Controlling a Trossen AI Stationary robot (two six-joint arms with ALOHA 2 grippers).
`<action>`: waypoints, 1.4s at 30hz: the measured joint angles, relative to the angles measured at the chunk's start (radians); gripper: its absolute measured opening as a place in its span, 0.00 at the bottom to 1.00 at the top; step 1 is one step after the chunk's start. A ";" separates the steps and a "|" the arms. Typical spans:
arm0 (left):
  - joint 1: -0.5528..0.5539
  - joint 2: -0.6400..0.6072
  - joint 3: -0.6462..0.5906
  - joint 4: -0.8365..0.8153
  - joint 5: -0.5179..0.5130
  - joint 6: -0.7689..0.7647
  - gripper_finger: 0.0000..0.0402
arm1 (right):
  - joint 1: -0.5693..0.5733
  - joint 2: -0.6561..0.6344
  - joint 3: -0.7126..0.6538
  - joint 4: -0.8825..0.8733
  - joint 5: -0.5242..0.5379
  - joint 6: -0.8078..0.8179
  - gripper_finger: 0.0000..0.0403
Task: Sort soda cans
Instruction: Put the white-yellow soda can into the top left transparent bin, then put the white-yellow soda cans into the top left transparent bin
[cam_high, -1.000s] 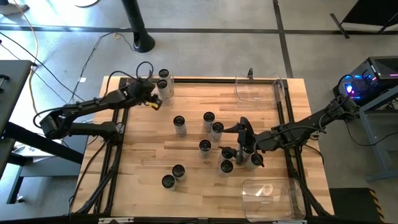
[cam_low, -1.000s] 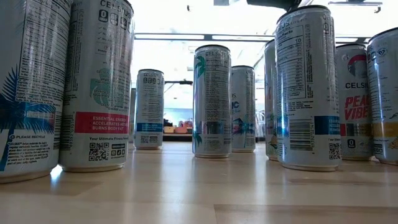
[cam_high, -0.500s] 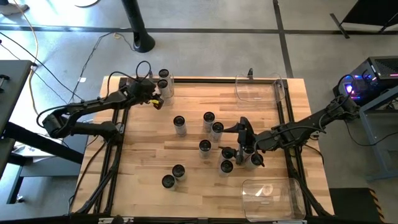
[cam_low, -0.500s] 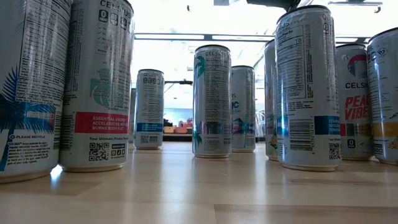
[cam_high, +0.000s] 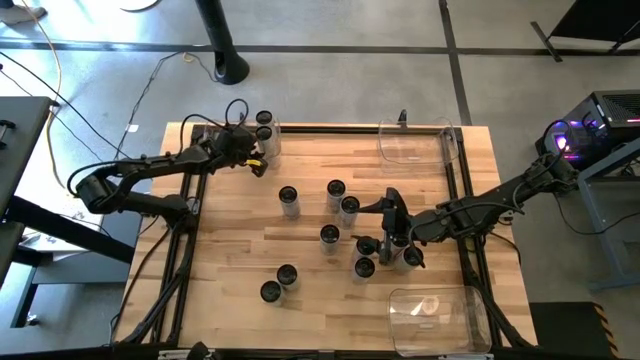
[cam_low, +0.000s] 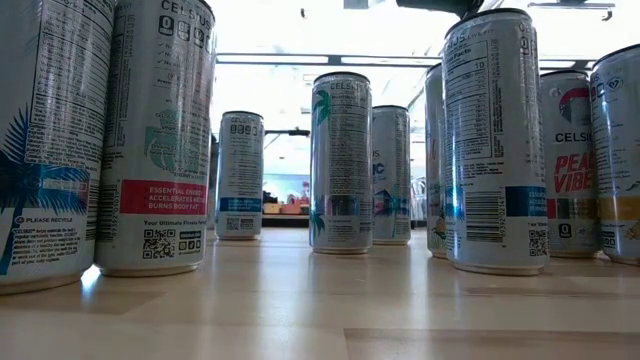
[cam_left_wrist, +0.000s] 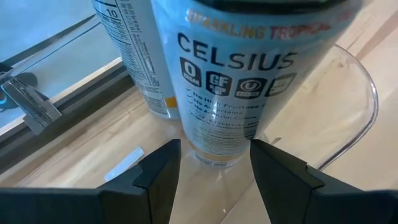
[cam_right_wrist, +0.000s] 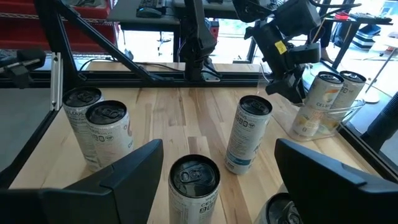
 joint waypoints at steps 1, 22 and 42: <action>0.000 -0.001 0.000 0.000 0.000 0.001 0.46 | 0.000 0.000 0.000 0.000 0.000 0.004 0.76; 0.029 -0.149 0.000 -0.104 -0.081 -0.011 0.46 | 0.000 0.000 0.000 -0.001 0.001 0.022 0.76; 0.049 0.017 0.000 0.012 -0.112 0.000 0.46 | 0.000 0.000 0.000 -0.013 0.001 0.034 0.76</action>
